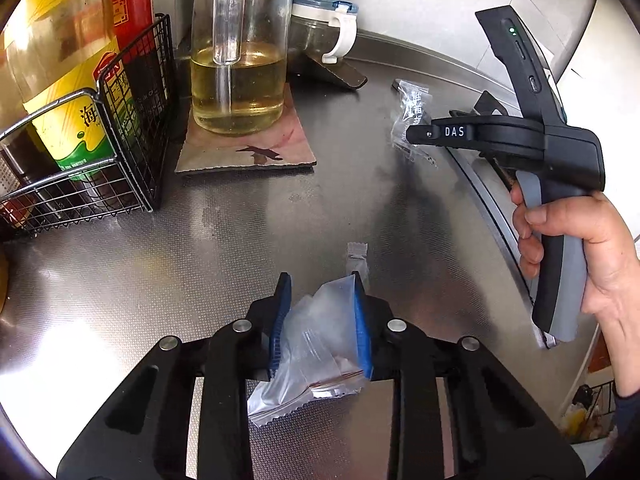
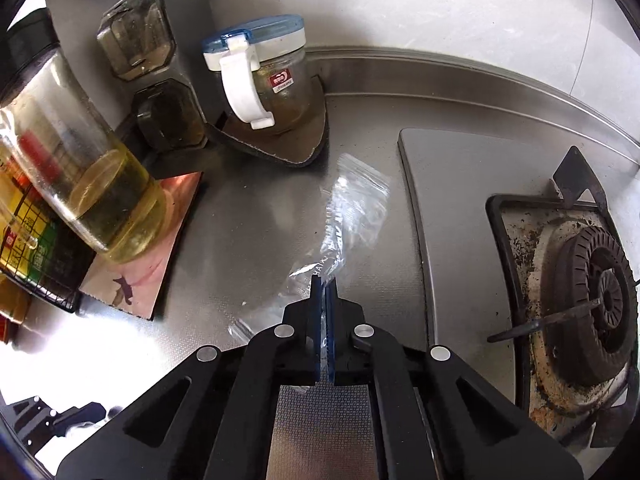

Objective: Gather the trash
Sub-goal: 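Grasp the clear zip bag with the left gripper while the right grasps the clear wrapper, then carry both clear bags down over the bin and open both grippers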

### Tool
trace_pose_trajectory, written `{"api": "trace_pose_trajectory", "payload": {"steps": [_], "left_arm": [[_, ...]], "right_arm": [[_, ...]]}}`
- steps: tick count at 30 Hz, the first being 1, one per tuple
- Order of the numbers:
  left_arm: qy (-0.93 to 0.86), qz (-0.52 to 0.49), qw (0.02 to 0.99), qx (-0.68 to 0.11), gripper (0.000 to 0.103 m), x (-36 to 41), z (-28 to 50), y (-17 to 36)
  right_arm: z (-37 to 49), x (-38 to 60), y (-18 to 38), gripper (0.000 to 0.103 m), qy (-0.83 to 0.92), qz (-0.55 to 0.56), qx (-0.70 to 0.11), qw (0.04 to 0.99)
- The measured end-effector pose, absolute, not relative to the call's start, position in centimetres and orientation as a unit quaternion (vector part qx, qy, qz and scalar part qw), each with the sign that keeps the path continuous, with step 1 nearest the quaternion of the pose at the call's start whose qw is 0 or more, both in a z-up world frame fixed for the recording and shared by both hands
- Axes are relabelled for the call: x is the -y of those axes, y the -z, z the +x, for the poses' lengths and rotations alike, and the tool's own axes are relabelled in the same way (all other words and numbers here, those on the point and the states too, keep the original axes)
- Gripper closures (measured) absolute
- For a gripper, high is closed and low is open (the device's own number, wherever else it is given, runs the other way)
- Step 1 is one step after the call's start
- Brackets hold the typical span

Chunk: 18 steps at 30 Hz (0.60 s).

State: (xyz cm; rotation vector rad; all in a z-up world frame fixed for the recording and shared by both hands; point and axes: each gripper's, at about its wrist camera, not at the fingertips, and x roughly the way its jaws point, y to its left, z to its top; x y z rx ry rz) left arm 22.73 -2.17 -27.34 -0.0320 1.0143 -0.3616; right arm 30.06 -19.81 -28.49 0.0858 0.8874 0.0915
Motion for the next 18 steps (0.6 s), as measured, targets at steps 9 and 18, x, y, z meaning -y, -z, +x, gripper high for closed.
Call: {"api": "trace_pose_trajectory", "payload": {"steps": [9, 18], "left_arm": [[0.159, -0.028, 0.877, -0.453, 0.084, 1.3, 18.0, 23.5], [0.138, -0.029, 0.898, -0.417, 0.084, 0.6, 8.5, 18.2]], "right_arm": [[24.8, 18.9, 24.6, 0.1, -0.063, 0.031, -0.403, 0.912], [12.9, 19.2, 20.0, 0.1, -0.108, 0.04, -0.37, 0.922]]}}
